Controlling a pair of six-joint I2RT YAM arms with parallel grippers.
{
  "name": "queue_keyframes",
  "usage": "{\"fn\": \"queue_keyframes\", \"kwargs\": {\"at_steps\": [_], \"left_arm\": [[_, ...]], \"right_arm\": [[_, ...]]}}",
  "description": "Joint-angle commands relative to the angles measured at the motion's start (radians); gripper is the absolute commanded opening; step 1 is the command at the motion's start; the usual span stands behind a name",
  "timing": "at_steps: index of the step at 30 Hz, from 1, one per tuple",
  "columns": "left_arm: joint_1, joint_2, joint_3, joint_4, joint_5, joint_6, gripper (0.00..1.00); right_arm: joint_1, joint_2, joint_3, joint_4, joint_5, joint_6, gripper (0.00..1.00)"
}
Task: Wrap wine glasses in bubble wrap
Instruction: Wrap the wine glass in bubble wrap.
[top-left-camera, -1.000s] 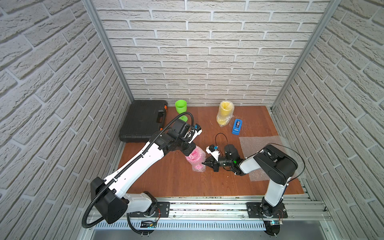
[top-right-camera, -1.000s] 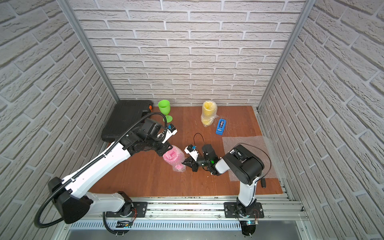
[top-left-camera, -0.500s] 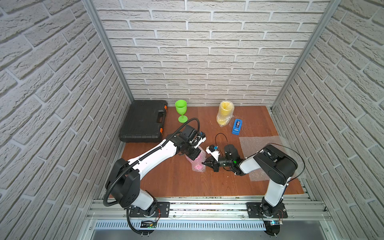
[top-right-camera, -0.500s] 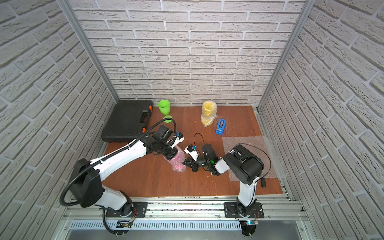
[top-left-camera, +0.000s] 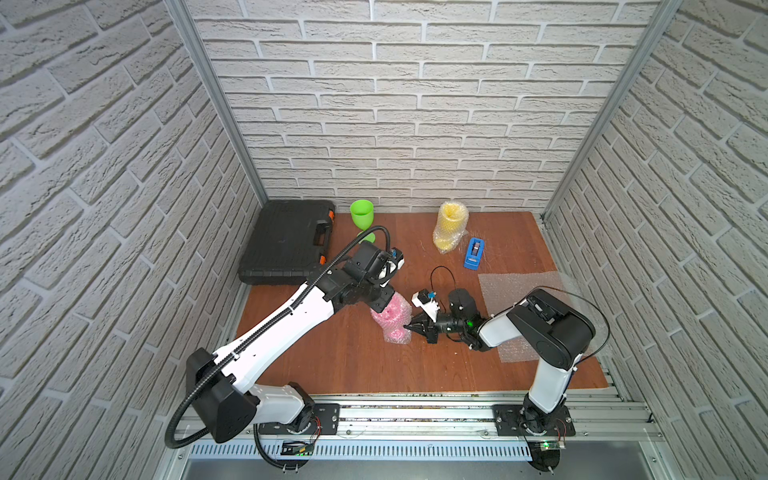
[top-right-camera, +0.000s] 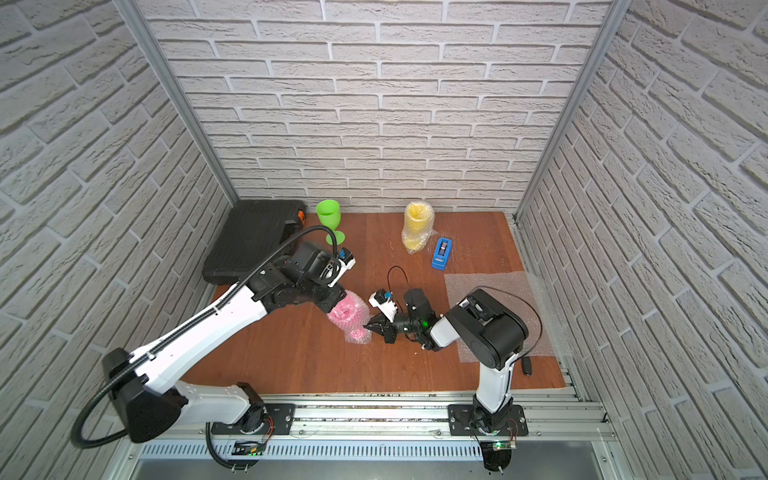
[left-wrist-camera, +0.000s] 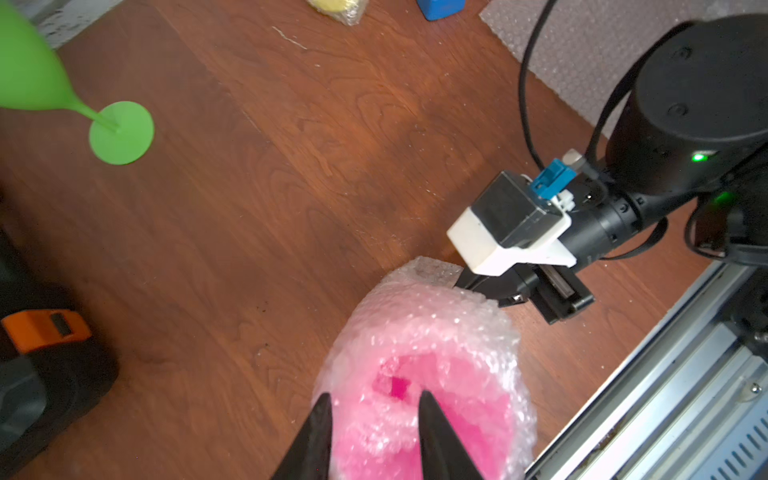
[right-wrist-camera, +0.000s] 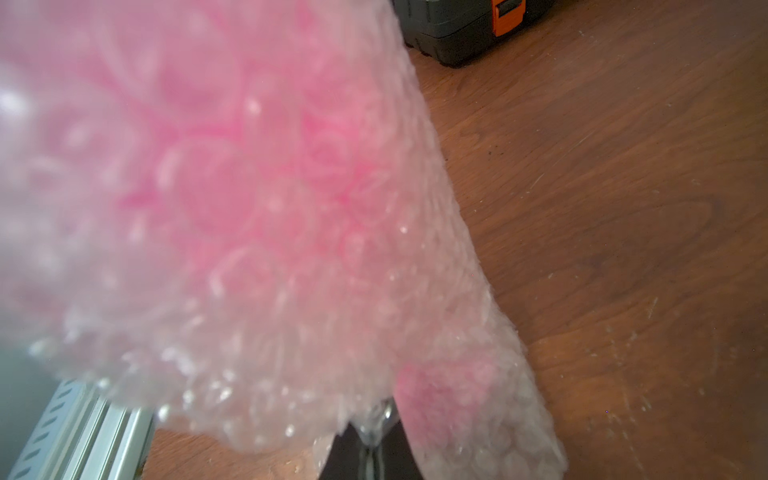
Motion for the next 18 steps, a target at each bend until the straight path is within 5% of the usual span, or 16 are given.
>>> {"fn": "queue_keyframes", "kwargs": {"at_steps": [1,5,10,18], "left_arm": [[0.02,-0.023,0.003,-0.11,-0.092,-0.162,0.41],[0.052,-0.015,-0.02,-0.167,-0.038,-0.258,0.51],[0.065,-0.012,-0.101,-0.101,0.017,-0.29,0.52],[0.137,0.014,-0.169,0.021,0.105,-0.306,0.22]], "right_arm": [[0.001,0.013,0.007,0.036,-0.017,0.008,0.03],[0.001,0.015,0.01,0.031,-0.017,0.008,0.03],[0.001,0.014,0.009,0.031,-0.017,0.008,0.03],[-0.001,0.008,0.012,0.023,-0.01,0.009,0.03]]}}
